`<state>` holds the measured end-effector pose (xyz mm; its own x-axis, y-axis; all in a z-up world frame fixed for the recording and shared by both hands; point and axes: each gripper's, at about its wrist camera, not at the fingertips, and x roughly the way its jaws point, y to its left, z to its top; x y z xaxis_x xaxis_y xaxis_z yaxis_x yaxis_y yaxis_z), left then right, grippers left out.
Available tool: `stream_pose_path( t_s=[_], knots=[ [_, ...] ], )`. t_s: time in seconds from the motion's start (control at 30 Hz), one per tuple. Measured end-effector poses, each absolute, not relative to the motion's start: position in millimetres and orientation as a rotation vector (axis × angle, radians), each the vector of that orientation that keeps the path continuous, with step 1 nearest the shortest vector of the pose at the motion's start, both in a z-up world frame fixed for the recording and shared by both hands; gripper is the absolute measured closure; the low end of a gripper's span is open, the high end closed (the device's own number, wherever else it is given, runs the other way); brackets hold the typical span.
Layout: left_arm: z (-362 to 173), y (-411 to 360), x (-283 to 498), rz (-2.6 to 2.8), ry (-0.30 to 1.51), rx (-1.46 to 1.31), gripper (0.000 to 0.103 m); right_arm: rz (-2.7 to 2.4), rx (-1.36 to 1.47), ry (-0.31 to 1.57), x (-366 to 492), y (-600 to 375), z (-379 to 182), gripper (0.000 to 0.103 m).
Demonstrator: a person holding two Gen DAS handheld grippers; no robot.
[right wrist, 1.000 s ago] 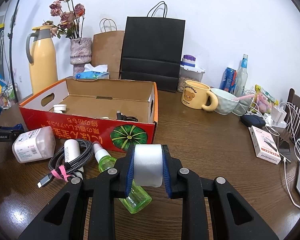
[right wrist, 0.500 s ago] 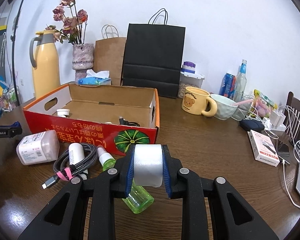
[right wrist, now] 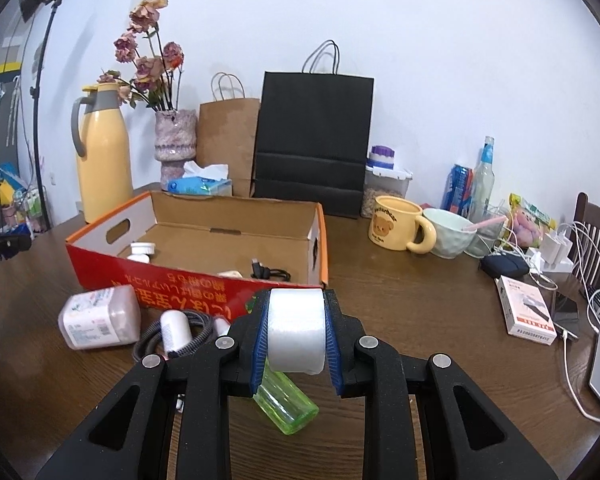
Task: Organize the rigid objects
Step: 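Close the left gripper on the blue-rimmed cap and lift it, then carry the tape roll and blue-rimmed cap over the box with both grippers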
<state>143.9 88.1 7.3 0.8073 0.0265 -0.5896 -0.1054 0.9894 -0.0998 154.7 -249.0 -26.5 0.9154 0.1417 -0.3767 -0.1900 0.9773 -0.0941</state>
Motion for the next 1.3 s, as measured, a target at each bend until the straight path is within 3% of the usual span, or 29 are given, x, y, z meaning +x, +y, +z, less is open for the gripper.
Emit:
stream_pose_path(
  t_s=[0.53,1.3],
  knots=[
    [63.0,38.9,176.4,-0.019,0.588,-0.036,0.054,0.254,-0.152,0.313,167.9,-203.5,18.5,0.075],
    [18.5,-4.8,272.1,0.032,0.699,0.003,0.054,0.288,-0.081,0.441,264.0,-167.1,1.0,0.075]
  ],
)
